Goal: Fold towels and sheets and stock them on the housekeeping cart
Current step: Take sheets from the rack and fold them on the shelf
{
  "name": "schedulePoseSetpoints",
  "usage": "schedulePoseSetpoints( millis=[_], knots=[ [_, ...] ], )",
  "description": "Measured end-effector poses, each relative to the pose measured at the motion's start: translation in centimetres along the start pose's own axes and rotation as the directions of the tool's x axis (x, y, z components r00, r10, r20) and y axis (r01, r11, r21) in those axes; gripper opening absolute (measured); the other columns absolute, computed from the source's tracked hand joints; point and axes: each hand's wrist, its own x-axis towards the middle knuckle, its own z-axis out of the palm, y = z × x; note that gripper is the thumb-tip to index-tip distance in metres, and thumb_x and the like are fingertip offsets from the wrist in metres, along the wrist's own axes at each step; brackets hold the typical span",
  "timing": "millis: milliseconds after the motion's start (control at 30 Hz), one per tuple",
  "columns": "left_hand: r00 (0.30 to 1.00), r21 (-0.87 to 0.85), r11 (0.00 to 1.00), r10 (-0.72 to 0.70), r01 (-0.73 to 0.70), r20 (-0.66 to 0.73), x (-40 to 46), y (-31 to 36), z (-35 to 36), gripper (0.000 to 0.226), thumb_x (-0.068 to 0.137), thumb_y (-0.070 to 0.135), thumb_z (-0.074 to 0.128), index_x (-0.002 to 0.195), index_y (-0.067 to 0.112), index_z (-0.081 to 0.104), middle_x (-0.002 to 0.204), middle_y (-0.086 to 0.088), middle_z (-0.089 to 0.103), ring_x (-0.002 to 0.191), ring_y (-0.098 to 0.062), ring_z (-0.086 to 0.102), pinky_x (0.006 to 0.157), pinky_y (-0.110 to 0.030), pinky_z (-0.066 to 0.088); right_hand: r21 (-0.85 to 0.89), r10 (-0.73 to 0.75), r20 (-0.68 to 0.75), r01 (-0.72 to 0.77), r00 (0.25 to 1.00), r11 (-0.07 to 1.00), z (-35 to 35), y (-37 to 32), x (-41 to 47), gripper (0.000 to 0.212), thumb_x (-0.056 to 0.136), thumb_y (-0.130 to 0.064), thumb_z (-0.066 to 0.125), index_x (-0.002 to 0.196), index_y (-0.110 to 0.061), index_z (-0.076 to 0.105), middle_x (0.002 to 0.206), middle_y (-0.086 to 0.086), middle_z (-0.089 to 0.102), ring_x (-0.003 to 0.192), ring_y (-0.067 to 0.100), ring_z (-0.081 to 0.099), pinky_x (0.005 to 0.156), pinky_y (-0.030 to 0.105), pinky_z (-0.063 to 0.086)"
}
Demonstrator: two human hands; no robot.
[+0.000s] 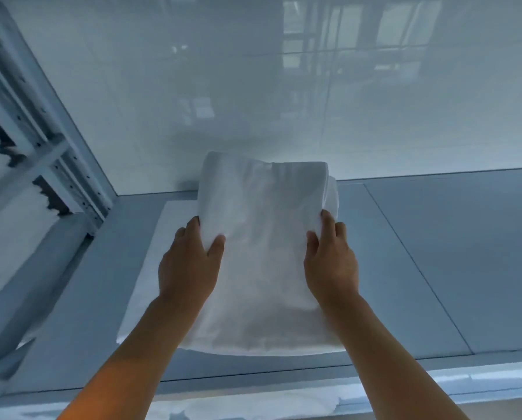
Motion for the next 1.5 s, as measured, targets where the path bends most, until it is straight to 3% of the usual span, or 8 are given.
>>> schedulePoseSetpoints(
  millis=[133,333,533,700,900,1100,1333,1500],
  knots=[
    [0.997,0.008,0.997,-0.077,0.077,-0.009,2.1,-6.2,-3.7,0.05,0.098,0.054,0.054,0.132,0.017,0.053,0.111,-0.008,0.064,0.097,-0.035,0.065,0.081,-0.046,0.055,0.028,-0.085,0.025,0.085,0.996,0.996,3.3,-6.7,-0.2,0.045,0.107,-0.029,0.044,0.15,-0.018,0.035,0.126,0.011,0.049,0.084,0.042,0.064,0.067,0.042,0.047],
    [0.996,0.005,0.997,-0.082,0.083,-0.041,5.3,-11.8,-5.4,0.05,0.098,0.056,0.055,0.129,0.017,0.054,0.109,-0.005,0.065,0.093,-0.029,0.065,0.076,-0.043,0.056,0.017,-0.101,0.02,0.1,0.995,0.995,7.6,-11.6,0.5,0.045,0.107,-0.028,0.046,0.148,-0.018,0.034,0.124,0.013,0.05,0.086,0.043,0.064,0.067,0.04,0.041],
    [0.925,0.232,0.961,-0.22,0.152,0.309,3.7,-17.0,1.7,0.075,0.1,0.064,0.039,0.156,0.015,0.028,0.14,-0.019,0.047,0.121,-0.042,0.056,0.095,-0.049,0.05,-0.197,0.183,0.287,-0.129,0.94,0.972,14.5,-6.8,-1.8,0.05,0.108,-0.037,0.038,0.153,-0.021,0.026,0.134,0.016,0.046,0.108,0.043,0.062,0.08,0.044,0.045],
    [0.946,0.135,0.977,-0.193,0.163,0.26,2.9,-19.1,3.7,0.076,0.095,0.069,0.045,0.152,0.021,0.033,0.132,-0.017,0.043,0.12,-0.041,0.047,0.092,-0.054,0.049,-0.197,0.273,0.282,-0.223,0.92,0.955,16.3,-4.7,-3.3,0.058,0.106,-0.05,0.027,0.159,-0.029,0.017,0.143,0.015,0.038,0.12,0.042,0.054,0.093,0.049,0.045],
    [0.875,-0.262,0.911,-0.178,0.319,0.45,5.9,-20.6,3.6,0.087,0.09,0.07,0.059,0.16,0.03,0.027,0.15,-0.002,0.054,0.13,-0.033,0.057,0.11,-0.047,0.045,-0.201,0.338,0.325,-0.285,0.883,0.937,15.8,-4.2,-2.8,0.073,0.097,-0.071,0.029,0.16,-0.038,0.012,0.157,0.013,0.028,0.14,0.038,0.034,0.11,0.059,0.033],
    [0.881,-0.287,0.898,-0.191,0.335,0.433,4.6,-20.7,4.1,0.091,0.082,0.078,0.061,0.158,0.042,0.026,0.146,0.005,0.057,0.125,-0.033,0.06,0.106,-0.05,0.048,-0.158,0.291,0.342,-0.251,0.894,0.955,15.8,-3.4,-3.3,0.075,0.098,-0.07,0.031,0.162,-0.035,0.011,0.147,0.015,0.04,0.129,0.042,0.041,0.104,0.056,0.038],
    [0.887,-0.241,0.912,-0.215,0.332,0.408,-1.2,-17.7,3.1,0.098,0.076,0.08,0.055,0.159,0.036,0.028,0.145,0.0,0.06,0.127,-0.035,0.06,0.107,-0.05,0.047,-0.156,0.271,0.357,-0.229,0.894,0.961,12.1,-0.7,-7.0,0.072,0.1,-0.067,0.032,0.161,-0.034,0.013,0.149,0.015,0.037,0.126,0.043,0.041,0.102,0.055,0.039],
    [0.899,-0.245,0.918,-0.203,0.313,0.387,-7.7,-14.6,1.9,0.087,0.089,0.068,0.064,0.159,0.033,0.027,0.145,0.002,0.06,0.126,-0.033,0.061,0.1,-0.039,0.048,-0.141,0.29,0.371,-0.255,0.882,0.957,7.1,1.8,-11.3,0.073,0.099,-0.064,0.037,0.162,-0.034,0.014,0.15,0.016,0.036,0.127,0.045,0.041,0.104,0.056,0.039]
  ],
)
